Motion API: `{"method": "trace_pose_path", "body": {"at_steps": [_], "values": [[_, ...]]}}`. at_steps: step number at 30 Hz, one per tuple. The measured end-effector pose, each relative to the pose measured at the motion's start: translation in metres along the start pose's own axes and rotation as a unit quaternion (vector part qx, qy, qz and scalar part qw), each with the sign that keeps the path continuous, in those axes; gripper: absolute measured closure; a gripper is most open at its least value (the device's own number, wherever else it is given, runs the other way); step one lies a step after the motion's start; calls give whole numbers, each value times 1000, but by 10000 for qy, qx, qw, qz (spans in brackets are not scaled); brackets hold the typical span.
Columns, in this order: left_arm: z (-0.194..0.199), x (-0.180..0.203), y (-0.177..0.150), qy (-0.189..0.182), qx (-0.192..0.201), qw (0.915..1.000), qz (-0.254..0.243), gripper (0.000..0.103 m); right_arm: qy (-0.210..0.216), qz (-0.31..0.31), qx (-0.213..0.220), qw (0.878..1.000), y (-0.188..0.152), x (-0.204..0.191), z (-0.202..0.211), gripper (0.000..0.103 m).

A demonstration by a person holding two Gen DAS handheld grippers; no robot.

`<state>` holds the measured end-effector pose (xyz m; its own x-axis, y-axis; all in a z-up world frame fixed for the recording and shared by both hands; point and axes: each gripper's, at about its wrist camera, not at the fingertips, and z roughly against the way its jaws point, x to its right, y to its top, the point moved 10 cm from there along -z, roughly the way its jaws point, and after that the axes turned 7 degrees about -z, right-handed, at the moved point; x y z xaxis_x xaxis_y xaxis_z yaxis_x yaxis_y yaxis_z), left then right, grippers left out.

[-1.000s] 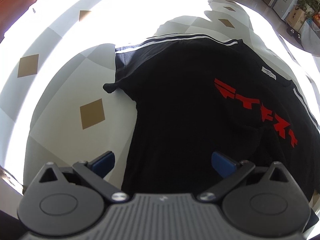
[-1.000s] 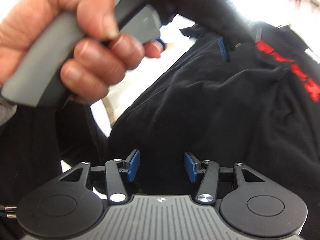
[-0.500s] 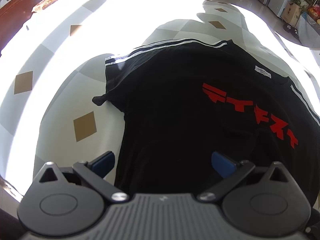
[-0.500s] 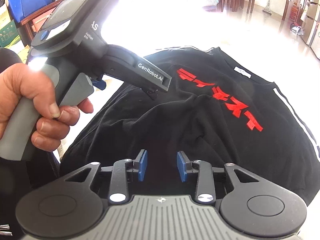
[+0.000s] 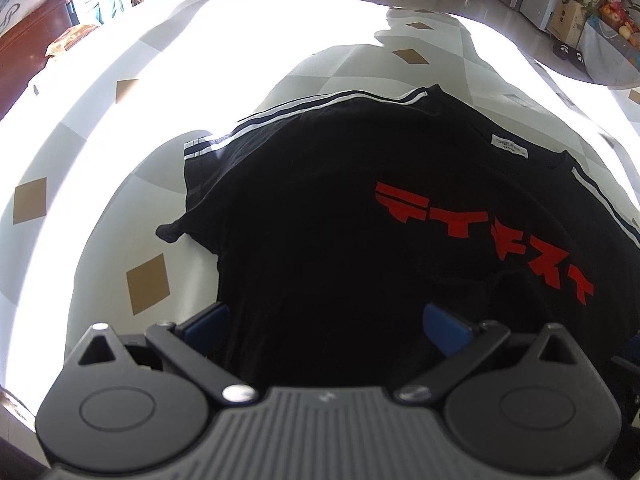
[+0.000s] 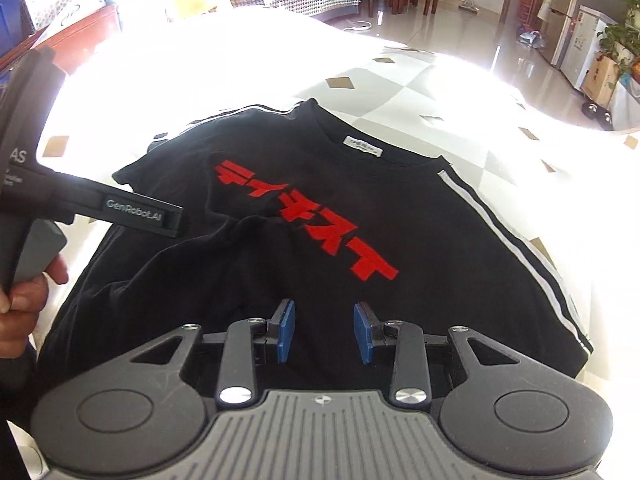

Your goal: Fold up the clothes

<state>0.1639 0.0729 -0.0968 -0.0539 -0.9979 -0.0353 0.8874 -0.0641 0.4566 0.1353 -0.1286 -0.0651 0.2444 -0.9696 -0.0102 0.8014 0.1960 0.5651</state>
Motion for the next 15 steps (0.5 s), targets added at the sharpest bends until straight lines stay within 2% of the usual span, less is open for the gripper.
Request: {"method": "trace_pose_path", "body": {"at_steps": [9,12,15], "values": [[-10,-5,13,162,128,9996,196,0,-802,-241,-243,9962,8,63,-32,69],[-18,-3,16,186,67,9996,204,0,-835,-438,-578,9939,3,80,-47,68],[-28,-1,12,232,-54,9996,173,0,-681,-786,-658,9924,2,90,-52,68]]}}
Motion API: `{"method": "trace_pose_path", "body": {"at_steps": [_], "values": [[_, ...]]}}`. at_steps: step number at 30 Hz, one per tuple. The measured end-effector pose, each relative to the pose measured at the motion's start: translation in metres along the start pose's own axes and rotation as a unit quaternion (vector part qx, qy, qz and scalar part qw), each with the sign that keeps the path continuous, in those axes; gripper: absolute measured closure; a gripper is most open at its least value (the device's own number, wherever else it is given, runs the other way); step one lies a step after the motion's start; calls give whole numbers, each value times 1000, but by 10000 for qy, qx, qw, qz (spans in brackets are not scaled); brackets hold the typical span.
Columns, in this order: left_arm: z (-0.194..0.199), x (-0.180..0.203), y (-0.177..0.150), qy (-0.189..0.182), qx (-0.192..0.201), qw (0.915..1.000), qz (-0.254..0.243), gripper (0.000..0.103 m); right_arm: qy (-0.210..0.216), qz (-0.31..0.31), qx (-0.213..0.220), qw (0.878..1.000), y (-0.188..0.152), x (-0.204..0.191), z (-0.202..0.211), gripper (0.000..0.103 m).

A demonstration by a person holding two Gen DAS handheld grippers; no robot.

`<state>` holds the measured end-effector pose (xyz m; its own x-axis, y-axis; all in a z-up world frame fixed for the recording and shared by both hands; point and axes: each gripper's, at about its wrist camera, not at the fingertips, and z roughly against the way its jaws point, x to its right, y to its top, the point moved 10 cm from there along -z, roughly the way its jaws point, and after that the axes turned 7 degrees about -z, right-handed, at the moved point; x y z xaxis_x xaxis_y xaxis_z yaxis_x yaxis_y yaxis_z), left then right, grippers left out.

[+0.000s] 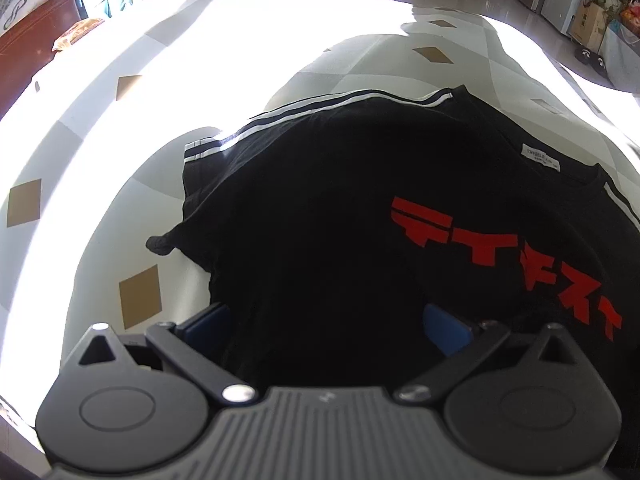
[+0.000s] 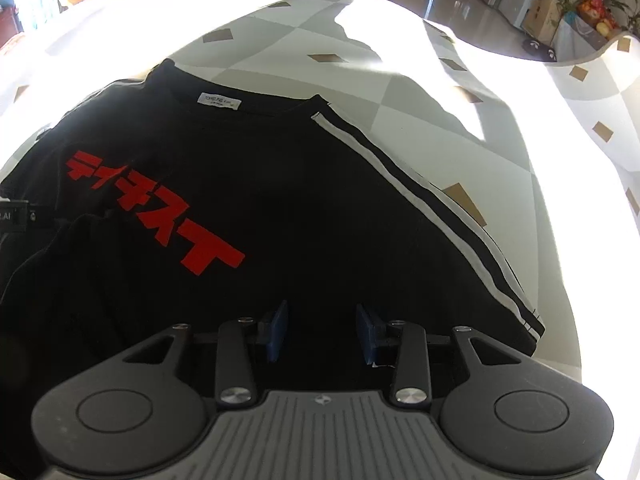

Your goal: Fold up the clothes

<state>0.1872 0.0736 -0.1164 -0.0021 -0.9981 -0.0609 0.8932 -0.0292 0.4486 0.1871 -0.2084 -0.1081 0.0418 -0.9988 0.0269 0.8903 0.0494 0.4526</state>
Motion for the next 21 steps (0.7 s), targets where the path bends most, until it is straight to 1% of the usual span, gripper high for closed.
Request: {"method": "trace_pose_path", "body": {"at_steps": [4,11,18,21], "values": [[-4,1,-1,-84,-38,9999,108,0,20,-18,-11,10000,4,4,-2,68],[-9,2,-2,-236,-68,9993,284,0,-132,-131,21,9998,11,12,-4,67],[-11,3,4,-249,-60,9995,191,0,-393,-239,151,9988,23,21,-11,64],[-12,5,7,-209,-75,9997,92,0,-591,-155,265,9978,28,22,-14,64]]}}
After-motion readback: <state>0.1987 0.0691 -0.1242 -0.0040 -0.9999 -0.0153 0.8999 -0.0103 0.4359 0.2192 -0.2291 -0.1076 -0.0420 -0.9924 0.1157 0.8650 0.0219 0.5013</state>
